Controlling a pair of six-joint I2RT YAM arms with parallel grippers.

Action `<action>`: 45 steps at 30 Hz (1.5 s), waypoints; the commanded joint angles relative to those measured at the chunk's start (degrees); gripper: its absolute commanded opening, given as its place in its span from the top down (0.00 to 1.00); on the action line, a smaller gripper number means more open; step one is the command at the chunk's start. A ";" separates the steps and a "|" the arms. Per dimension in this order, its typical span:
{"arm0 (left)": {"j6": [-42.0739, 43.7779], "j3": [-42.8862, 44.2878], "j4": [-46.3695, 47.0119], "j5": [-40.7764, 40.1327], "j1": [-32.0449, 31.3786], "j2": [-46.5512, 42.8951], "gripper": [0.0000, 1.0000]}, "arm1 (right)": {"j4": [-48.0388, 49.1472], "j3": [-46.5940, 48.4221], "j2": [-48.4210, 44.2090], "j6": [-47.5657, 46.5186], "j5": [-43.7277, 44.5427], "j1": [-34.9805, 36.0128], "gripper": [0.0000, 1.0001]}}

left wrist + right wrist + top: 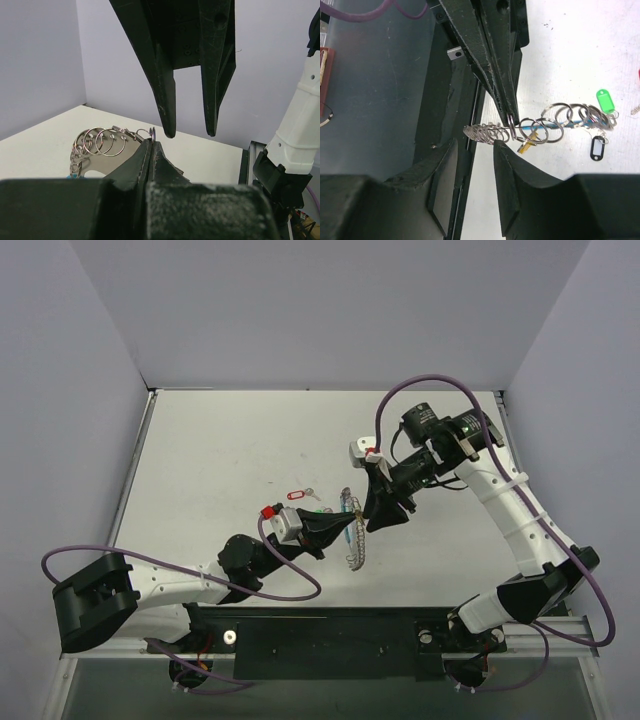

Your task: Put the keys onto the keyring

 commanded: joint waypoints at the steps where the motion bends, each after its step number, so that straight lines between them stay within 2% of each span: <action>1: -0.24 3.04 22.63 -0.23 0.26 -0.93 1.00 | -0.98 3.81 -1.74 3.16 -0.07 -1.06 0.69; 27: -0.68 4.44 22.45 2.67 0.26 -0.76 1.00 | 1.13 2.76 0.37 5.10 0.72 0.52 0.67; 37: -0.59 4.09 21.84 2.93 0.53 -1.29 1.00 | 0.43 5.57 -1.21 4.40 2.47 -0.35 0.68; 39: -0.85 3.74 21.05 3.63 0.96 -1.81 1.00 | -0.71 5.84 -2.26 1.59 3.53 -0.62 0.67; 45: -3.31 3.39 15.87 10.66 4.12 -4.53 1.00 | -9.84 7.15 -2.10 -17.28 2.30 0.52 0.63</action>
